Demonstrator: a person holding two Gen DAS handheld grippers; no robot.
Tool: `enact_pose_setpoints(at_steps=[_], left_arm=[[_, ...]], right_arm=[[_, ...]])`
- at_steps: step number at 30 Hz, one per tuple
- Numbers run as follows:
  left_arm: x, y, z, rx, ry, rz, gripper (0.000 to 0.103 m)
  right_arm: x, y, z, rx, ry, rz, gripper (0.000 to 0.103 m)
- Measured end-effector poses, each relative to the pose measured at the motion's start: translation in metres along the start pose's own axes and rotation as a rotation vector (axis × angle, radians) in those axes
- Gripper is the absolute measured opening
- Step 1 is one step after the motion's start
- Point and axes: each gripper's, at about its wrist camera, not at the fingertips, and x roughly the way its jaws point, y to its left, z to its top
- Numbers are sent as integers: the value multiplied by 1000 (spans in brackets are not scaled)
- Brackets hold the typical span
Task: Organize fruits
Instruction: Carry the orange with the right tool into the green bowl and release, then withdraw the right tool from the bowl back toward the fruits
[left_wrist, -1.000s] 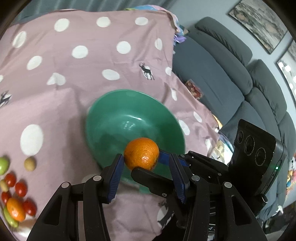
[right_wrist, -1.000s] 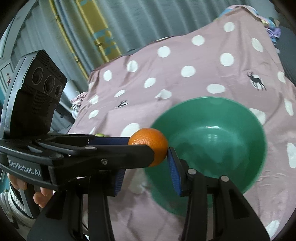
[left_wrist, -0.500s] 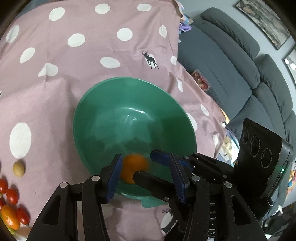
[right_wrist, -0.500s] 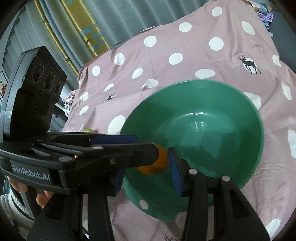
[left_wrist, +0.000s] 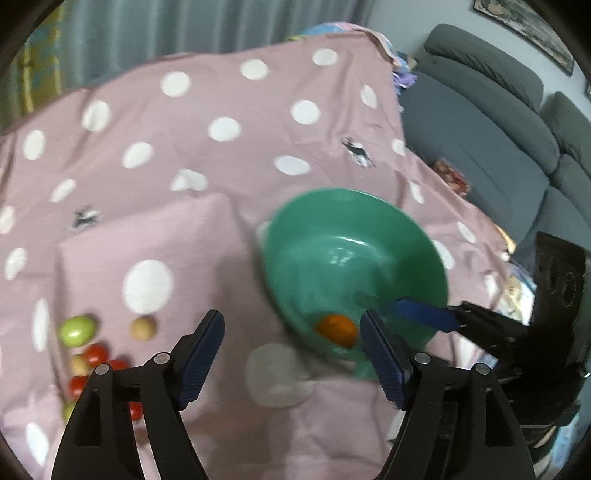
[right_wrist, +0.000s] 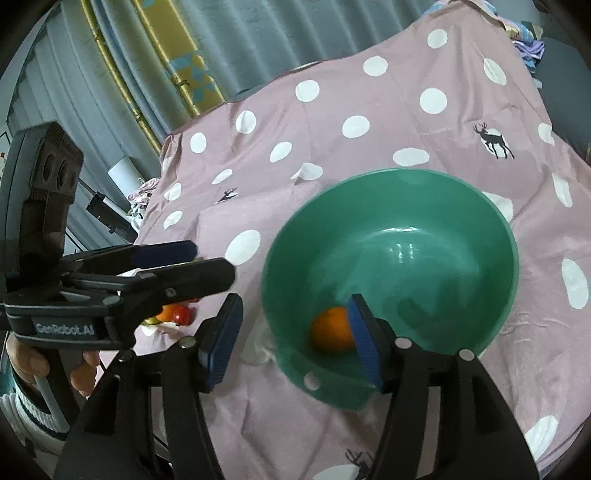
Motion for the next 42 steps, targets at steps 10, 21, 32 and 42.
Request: enact_pose_setpoints(at_steps=[10,21,32,42], left_arm=[[-41,30,-32,-38,-84,185,89],[-74,53,-59,-98,-124,250,92],[-83,69,-71,-119,-141,283,92],[-82,112,-87,-255,-113,174,92]], right_arm=[[-12,38,-2,-88,-10,-7,74],[-8,82,-3,-179,3,24,80],[-1,105,-1,-228,20,21,81],[19,119,-5,-245,68,21,84]])
